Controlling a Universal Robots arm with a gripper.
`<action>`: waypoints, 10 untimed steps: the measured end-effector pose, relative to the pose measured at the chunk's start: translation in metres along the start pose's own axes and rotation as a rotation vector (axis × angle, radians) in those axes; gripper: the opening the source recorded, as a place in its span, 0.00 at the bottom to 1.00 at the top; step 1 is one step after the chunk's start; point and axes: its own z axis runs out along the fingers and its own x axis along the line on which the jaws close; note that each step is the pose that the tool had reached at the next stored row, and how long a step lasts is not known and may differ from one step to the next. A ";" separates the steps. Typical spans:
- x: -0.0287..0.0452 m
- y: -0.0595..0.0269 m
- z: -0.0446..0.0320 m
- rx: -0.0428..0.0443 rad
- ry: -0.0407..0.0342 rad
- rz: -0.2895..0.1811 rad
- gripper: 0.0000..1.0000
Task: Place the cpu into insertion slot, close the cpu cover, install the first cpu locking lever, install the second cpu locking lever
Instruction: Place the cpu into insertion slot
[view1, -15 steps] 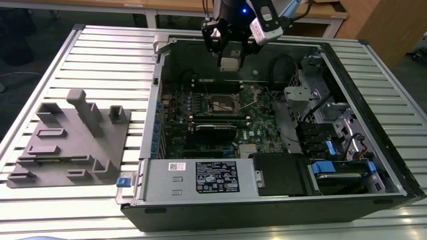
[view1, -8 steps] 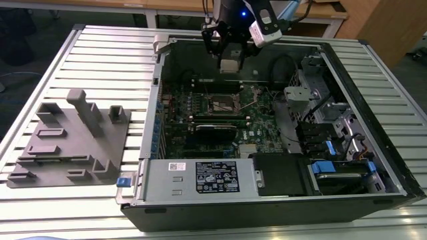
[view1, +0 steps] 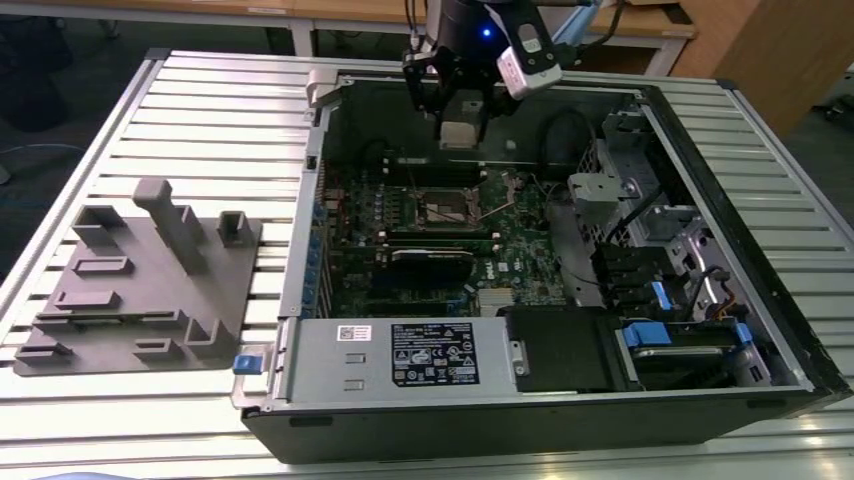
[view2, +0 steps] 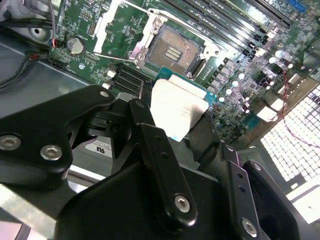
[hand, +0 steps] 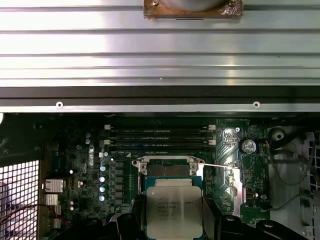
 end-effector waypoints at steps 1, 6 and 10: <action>0.0000 0.0000 0.0001 0.0001 0.0001 0.000 0.54; 0.0000 -0.0004 0.0048 -0.0003 -0.0001 0.000 0.54; 0.0000 -0.0005 0.0058 -0.0005 -0.0002 0.000 0.54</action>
